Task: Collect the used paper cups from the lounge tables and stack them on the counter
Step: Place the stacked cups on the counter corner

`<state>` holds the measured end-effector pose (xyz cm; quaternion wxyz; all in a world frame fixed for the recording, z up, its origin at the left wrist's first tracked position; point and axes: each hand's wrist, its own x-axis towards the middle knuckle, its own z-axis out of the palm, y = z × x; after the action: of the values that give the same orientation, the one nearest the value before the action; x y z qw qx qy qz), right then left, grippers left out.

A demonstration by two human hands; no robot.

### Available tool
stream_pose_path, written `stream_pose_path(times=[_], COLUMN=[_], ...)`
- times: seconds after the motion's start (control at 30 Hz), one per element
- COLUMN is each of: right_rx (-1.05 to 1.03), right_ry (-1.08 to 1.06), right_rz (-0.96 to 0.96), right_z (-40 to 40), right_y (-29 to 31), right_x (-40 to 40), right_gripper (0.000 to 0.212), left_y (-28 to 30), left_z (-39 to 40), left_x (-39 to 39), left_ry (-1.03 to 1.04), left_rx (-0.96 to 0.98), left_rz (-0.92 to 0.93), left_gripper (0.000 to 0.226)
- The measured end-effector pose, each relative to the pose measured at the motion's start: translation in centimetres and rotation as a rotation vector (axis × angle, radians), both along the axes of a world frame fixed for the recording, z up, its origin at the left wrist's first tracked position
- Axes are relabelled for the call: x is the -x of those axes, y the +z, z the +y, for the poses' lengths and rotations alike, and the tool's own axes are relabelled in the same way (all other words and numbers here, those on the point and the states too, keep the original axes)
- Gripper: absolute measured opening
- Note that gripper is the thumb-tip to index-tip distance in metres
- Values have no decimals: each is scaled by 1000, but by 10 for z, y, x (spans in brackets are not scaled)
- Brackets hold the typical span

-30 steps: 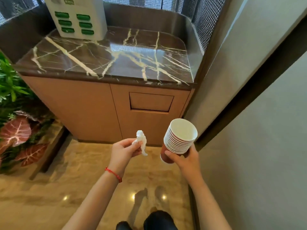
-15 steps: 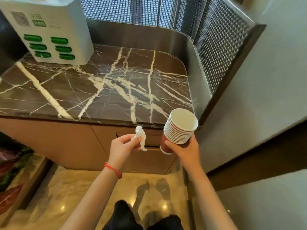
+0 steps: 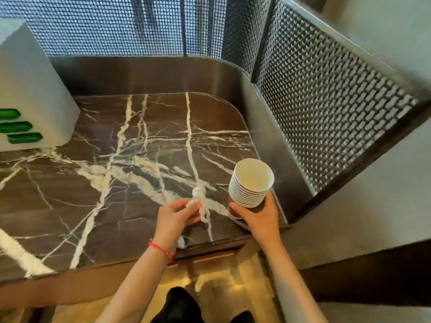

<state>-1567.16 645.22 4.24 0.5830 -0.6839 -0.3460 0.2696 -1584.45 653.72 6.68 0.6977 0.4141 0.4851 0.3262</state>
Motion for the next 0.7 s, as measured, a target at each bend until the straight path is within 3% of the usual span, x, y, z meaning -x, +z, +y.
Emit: stream_pose_path(times=[0.23, 0.47, 0.7], right_rx=[25, 53, 33], right_ry=[-158, -247, -252], right_rz=[35, 47, 22], right_z=[30, 48, 83], right_y=[-13, -18, -19], right_x=[2, -7, -31], right_gripper=[67, 77, 73], left_y=[-8, -13, -12], left_z=[49, 68, 81], left_x=[-15, -27, -39], left_ry=[-127, -118, -93], left_rx=[18, 37, 36], left_rz=[47, 74, 63], left_gripper=[10, 8, 8])
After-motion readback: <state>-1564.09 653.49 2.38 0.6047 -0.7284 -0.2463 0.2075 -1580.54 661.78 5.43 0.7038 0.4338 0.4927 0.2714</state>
